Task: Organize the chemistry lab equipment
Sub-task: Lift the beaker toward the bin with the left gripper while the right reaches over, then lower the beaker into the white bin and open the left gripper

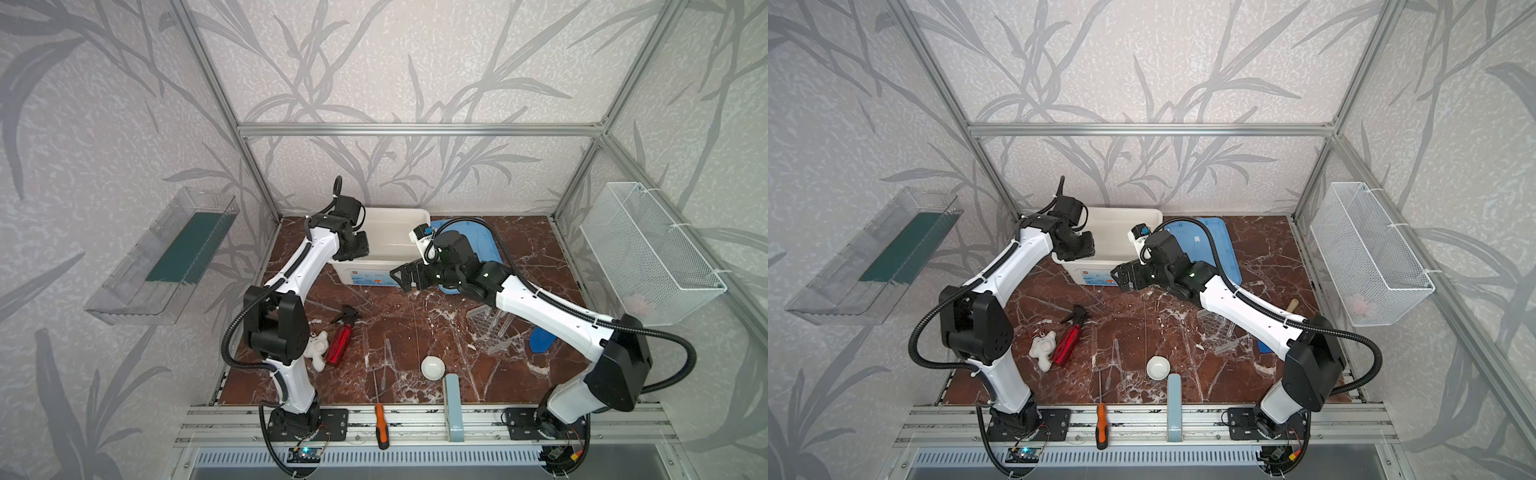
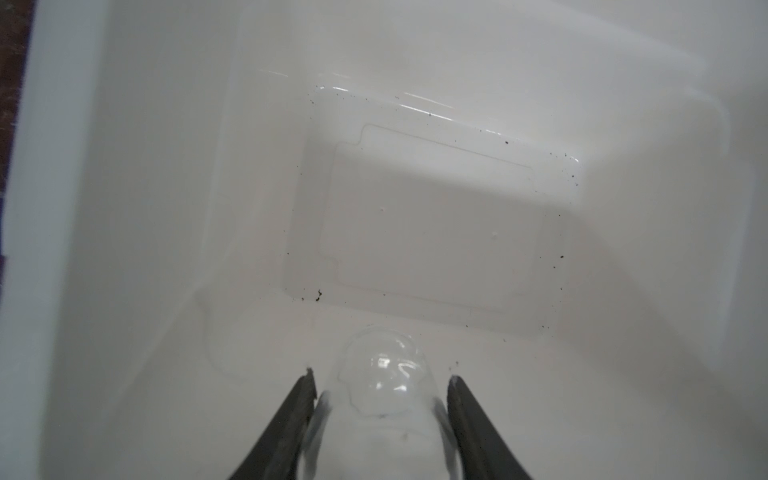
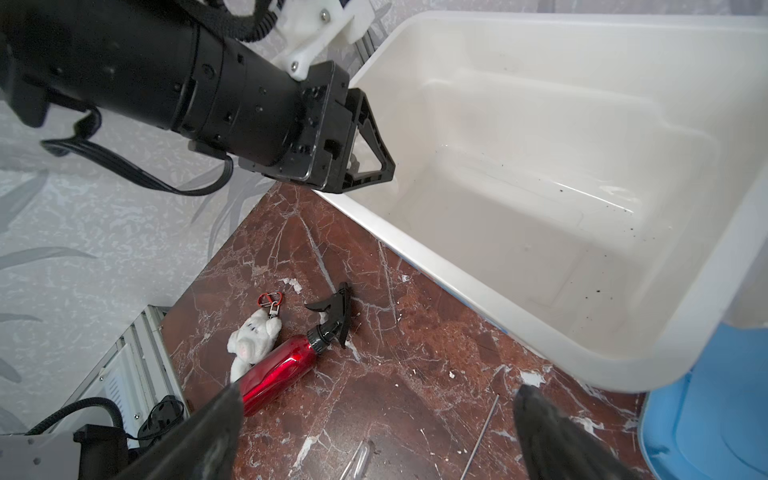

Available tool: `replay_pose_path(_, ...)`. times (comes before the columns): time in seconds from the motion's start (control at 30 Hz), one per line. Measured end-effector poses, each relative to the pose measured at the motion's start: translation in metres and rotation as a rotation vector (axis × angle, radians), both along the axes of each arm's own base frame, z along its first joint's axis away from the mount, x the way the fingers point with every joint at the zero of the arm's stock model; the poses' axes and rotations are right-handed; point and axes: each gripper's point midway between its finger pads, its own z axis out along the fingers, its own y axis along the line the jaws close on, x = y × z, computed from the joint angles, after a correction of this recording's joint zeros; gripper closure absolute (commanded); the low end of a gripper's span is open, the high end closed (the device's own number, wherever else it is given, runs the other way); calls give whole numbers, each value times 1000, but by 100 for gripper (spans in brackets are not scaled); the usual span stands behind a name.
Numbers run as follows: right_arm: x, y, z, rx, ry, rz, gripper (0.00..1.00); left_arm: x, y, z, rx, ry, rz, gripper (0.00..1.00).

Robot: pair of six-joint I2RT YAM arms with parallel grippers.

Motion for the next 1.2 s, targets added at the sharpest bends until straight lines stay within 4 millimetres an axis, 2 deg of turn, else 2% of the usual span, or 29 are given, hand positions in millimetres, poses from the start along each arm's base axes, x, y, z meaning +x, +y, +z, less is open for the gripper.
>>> replay_pose_path(0.1,3,0,-2,-11,-7,-4,1,14,-5,8,0,-24,-6,75)
replay_pose_path(0.27,22,9,0,-27,-33,-14,1,57,-10,15,32,-92,-11,76)
replay_pose_path(0.37,34,10,4,-28,-48,-26,1,84,-17,6,41,-108,-17,77)
replay_pose_path(0.47,47,7,7,-20,-51,-46,0,99,-24,-11,57,-93,-25,77)
replay_pose_path(0.57,63,4,6,-12,-47,-68,0,106,-32,-27,76,-72,-37,77)
replay_pose_path(0.73,81,3,-11,-27,-21,-87,1,107,-49,-42,95,-53,-62,77)
replay_pose_path(0.83,81,4,-19,-35,-4,-82,1,105,-55,-46,107,-46,-72,77)
replay_pose_path(0.93,81,5,-19,-31,-3,-80,2,105,-59,-50,108,-42,-76,76)
replay_pose_path(1.2,78,5,-24,-27,10,-77,2,106,-61,-67,114,-34,-74,66)
